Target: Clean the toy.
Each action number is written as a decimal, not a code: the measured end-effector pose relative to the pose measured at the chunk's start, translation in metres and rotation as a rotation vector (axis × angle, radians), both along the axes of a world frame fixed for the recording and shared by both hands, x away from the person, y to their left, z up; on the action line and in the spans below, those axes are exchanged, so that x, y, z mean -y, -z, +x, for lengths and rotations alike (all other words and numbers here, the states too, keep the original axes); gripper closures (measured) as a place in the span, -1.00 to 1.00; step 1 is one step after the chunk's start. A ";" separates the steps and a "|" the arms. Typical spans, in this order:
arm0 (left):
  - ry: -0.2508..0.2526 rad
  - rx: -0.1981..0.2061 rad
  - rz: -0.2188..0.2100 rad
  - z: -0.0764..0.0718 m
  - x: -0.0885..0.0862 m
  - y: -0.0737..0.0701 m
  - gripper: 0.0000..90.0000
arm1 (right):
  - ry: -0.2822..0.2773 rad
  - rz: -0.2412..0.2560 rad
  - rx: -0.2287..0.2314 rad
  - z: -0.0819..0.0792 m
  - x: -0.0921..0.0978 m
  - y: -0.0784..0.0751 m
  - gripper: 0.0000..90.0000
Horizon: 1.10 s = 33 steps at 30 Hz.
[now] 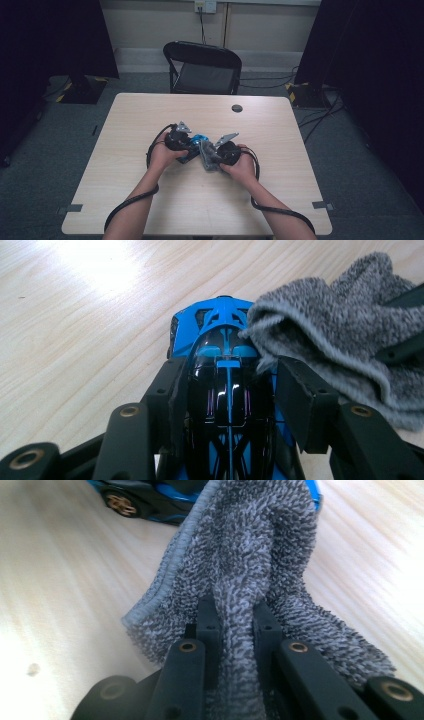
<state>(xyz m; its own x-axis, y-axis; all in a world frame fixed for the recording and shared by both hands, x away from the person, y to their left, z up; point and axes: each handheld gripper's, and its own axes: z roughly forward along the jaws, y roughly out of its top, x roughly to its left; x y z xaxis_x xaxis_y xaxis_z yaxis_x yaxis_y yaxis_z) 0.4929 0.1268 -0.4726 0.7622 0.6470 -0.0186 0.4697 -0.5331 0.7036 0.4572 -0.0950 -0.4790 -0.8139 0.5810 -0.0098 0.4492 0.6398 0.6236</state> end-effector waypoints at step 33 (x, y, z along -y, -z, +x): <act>-0.014 0.005 -0.016 -0.002 -0.003 0.000 0.14 | -0.254 0.042 -0.026 -0.026 -0.021 -0.004 0.76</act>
